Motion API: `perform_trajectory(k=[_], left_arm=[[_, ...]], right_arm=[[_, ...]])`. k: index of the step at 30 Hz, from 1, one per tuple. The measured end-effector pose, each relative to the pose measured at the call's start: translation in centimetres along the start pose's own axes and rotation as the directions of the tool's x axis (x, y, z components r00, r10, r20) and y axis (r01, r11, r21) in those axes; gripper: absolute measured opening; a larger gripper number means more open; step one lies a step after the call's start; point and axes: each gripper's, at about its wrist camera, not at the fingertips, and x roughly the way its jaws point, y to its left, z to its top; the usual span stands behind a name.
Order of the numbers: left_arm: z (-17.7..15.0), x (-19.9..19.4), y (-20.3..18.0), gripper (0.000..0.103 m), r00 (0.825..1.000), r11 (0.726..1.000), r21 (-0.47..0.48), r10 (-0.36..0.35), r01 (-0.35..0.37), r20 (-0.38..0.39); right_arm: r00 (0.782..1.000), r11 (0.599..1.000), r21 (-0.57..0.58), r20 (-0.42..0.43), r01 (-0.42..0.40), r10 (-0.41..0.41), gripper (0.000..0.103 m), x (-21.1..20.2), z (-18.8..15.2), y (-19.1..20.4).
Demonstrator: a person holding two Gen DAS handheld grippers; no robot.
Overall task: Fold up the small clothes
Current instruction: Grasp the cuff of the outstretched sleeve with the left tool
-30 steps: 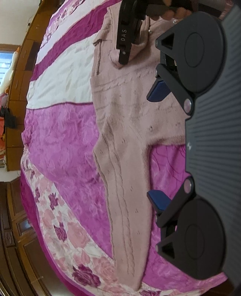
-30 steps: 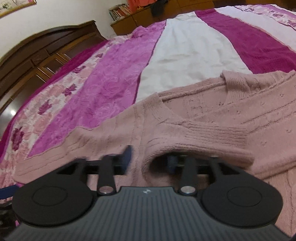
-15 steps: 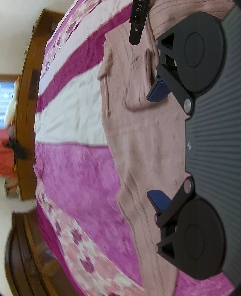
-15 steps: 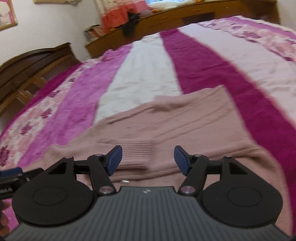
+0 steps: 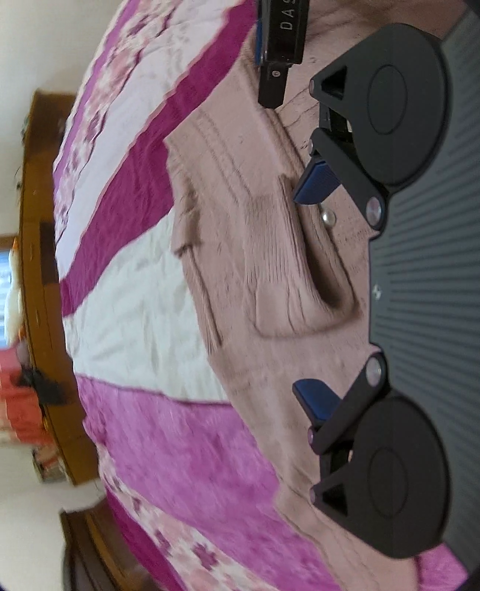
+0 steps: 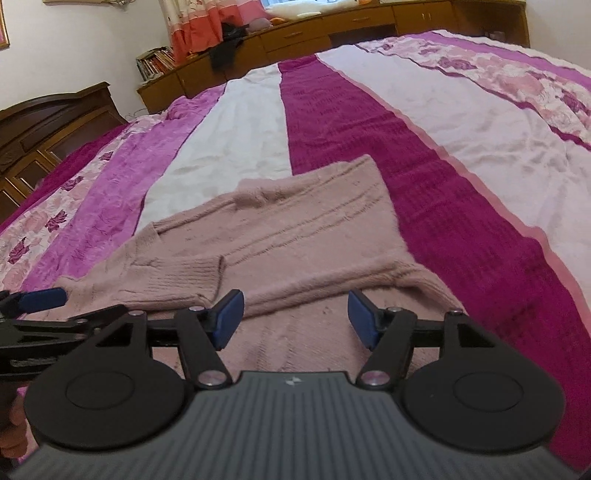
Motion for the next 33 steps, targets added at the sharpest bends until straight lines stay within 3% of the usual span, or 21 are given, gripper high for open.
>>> perform_trajectory(k=[5, 10, 14, 17, 18, 24, 33], left_arm=[[0.0, 2.4, -1.0, 0.076, 0.998, 0.998, 0.034, -0.058, 0.059, -0.032], [-0.1, 4.4, -2.1, 0.068, 0.995, 0.993, 0.088, -0.079, 0.084, -0.058], [0.0, 4.8, -2.5, 0.048, 0.995, 0.991, 0.090, -0.091, 0.095, -0.047], [0.1, 4.5, -2.5, 0.018, 0.992, 0.990, 0.074, -0.120, 0.122, -0.025], [0.2, 4.2, -2.4, 0.015, 0.991, 0.989, 0.063, -0.130, 0.131, -0.015], [0.9, 2.3, -0.3, 0.010, 0.992, 0.993, -0.050, -0.103, 0.106, 0.070], [0.6, 0.2, 5.3, 0.009, 0.992, 0.971, -0.236, 0.067, -0.041, 0.104]], right_arm=[[1.000, 1.000, 0.026, -0.015, 0.000, 0.000, 0.070, 0.6, -0.5, -0.8], [1.000, 1.000, 0.030, -0.015, -0.003, 0.003, 0.070, 0.9, -0.7, -1.1], [1.000, 0.999, 0.032, -0.013, -0.005, 0.006, 0.070, 1.1, -0.9, -1.2], [1.000, 1.000, 0.028, -0.010, -0.005, 0.006, 0.070, 1.3, -1.1, -1.2], [1.000, 1.000, 0.026, -0.009, -0.005, 0.005, 0.070, 1.3, -1.1, -1.2], [1.000, 1.000, 0.027, -0.005, -0.009, 0.009, 0.070, 1.4, -1.3, -1.3], [1.000, 1.000, 0.013, -0.002, -0.002, 0.002, 0.070, 1.6, -1.4, -1.3]])
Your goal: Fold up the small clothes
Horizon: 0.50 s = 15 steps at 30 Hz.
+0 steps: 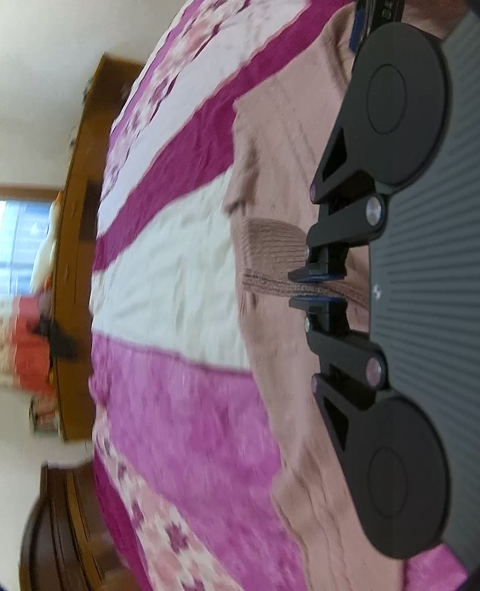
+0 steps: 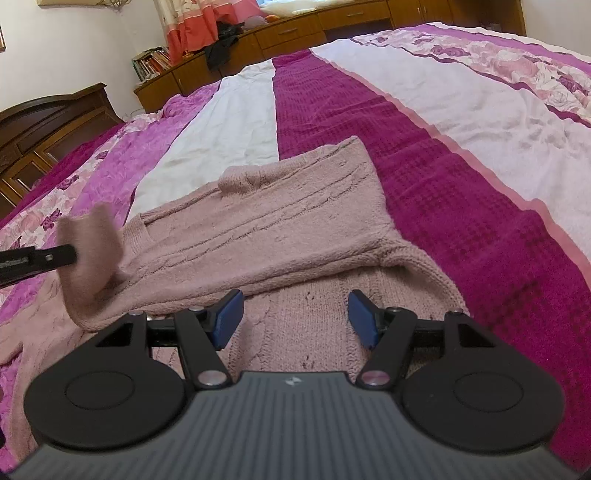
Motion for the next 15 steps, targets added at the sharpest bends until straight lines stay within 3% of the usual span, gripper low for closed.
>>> perform_trajectory(k=[10, 15], left_arm=[[-2.2, 0.1, 4.9, 0.012, 0.987, 0.986, -0.087, 0.138, -0.145, -0.080], [-3.6, -0.2, 6.5, 0.012, 0.980, 0.975, -0.149, 0.145, -0.165, -0.134]], right_arm=[[1.000, 1.000, -0.008, 0.001, 0.006, -0.006, 0.070, 0.0, -0.1, 0.1], [1.000, 1.000, -0.014, -0.001, 0.009, -0.009, 0.070, 0.0, -0.1, 0.1]])
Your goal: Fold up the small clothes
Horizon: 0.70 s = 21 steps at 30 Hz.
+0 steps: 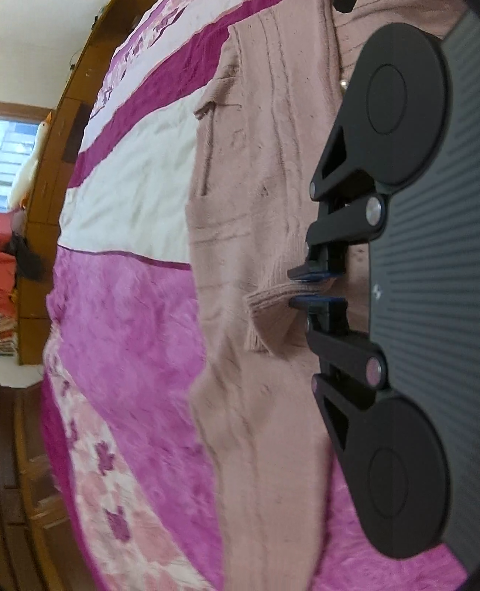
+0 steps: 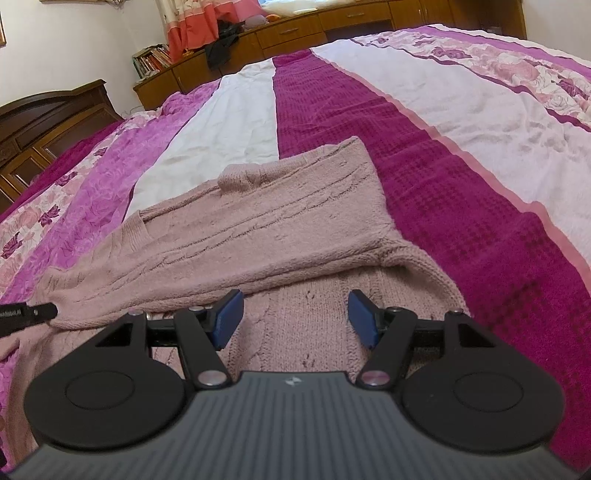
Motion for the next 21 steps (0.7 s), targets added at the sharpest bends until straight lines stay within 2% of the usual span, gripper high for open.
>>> perform_trajectory(k=[3, 5, 7, 9, 14, 21], left_arm=[[-0.4, -0.1, 0.9, 0.014, 0.999, 0.999, -0.035, -0.013, 0.012, -0.030], [-0.4, -0.5, 1.5, 0.019, 0.999, 0.998, -0.060, -0.018, 0.016, -0.042], [-0.1, -1.0, 2.0, 0.038, 0.999, 0.997, -0.077, 0.000, -0.003, -0.042], [0.2, -1.9, 2.8, 0.047, 0.999, 0.996, -0.083, 0.028, -0.029, -0.014], [1.3, -3.4, 5.2, 0.049, 0.997, 0.992, -0.106, 0.077, -0.075, 0.013], [1.9, -4.1, 10.0, 0.051, 0.987, 0.968, -0.196, 0.162, -0.159, 0.001]], right_arm=[[1.000, 1.000, -0.001, -0.001, 0.001, -0.001, 0.070, -0.1, 0.0, 0.0], [1.000, 1.000, 0.000, -0.002, 0.001, -0.001, 0.070, -0.1, 0.0, 0.0], [1.000, 1.000, 0.000, -0.002, 0.000, 0.000, 0.070, -0.1, 0.0, 0.0], [1.000, 1.000, 0.001, -0.002, 0.000, 0.000, 0.070, -0.2, 0.0, 0.1], [1.000, 1.000, 0.004, -0.004, -0.002, 0.003, 0.070, -0.4, 0.0, 0.1], [1.000, 1.000, -0.001, -0.009, -0.016, 0.016, 0.070, -1.9, -0.3, 0.5]])
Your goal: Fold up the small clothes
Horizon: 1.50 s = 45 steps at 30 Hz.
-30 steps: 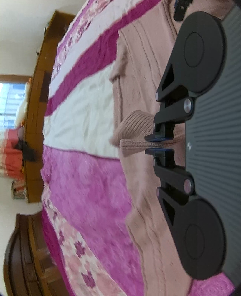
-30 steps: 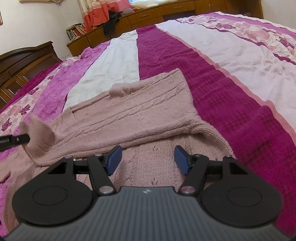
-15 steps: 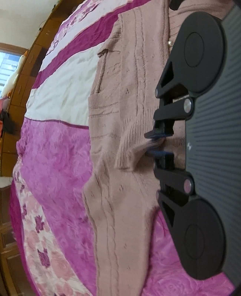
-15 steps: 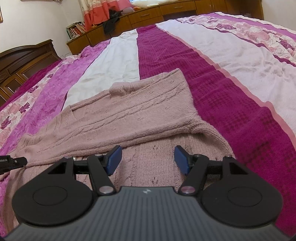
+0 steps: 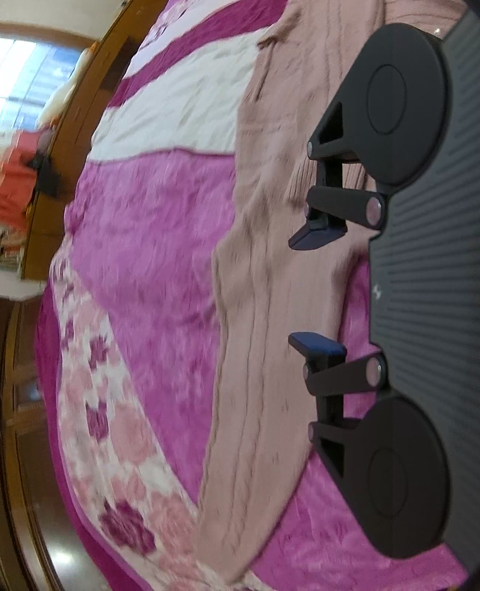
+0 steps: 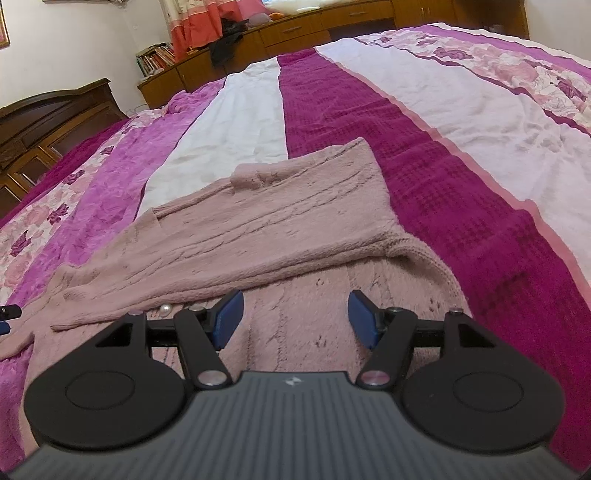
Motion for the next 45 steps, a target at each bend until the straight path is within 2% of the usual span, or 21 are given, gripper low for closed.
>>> perform_trajectory(k=[5, 7, 12, 19, 26, 37, 45], left_arm=[[0.5, 0.3, 2.5, 0.054, 0.999, 0.997, -0.048, 0.053, -0.054, -0.013], [0.6, 0.5, 3.8, 0.061, 0.997, 0.994, -0.084, 0.073, -0.074, -0.020], [0.6, 1.3, 6.9, 0.061, 0.993, 0.977, -0.176, 0.115, -0.119, -0.035], [0.4, 2.9, 10.2, 0.061, 0.990, 0.947, -0.288, 0.130, -0.142, -0.062], [0.4, 4.9, 12.4, 0.061, 0.995, 0.906, -0.411, 0.086, -0.098, -0.047], [1.3, 6.9, 14.3, 0.062, 0.999, 0.860, -0.509, 0.039, -0.026, 0.016], [1.2, 7.0, 14.2, 0.061, 0.998, 0.861, -0.508, 0.037, -0.002, 0.058]], right_arm=[[1.000, 1.000, 0.001, -0.002, -0.008, 0.008, 0.070, -1.1, -0.3, 0.3], [1.000, 1.000, -0.002, -0.004, -0.014, 0.014, 0.070, -1.4, -0.4, 0.5], [1.000, 0.999, -0.023, -0.009, -0.027, 0.027, 0.070, -2.3, -0.9, 1.2], [0.999, 0.998, -0.047, -0.027, -0.035, 0.034, 0.070, -2.9, -1.5, 2.0], [0.999, 0.998, -0.057, -0.052, -0.015, 0.012, 0.070, -3.1, -2.2, 2.4], [0.998, 0.998, -0.061, -0.064, 0.009, -0.013, 0.070, -3.3, -2.7, 2.6], [0.997, 0.998, -0.063, -0.073, 0.016, -0.021, 0.070, -3.0, -2.9, 2.6]])
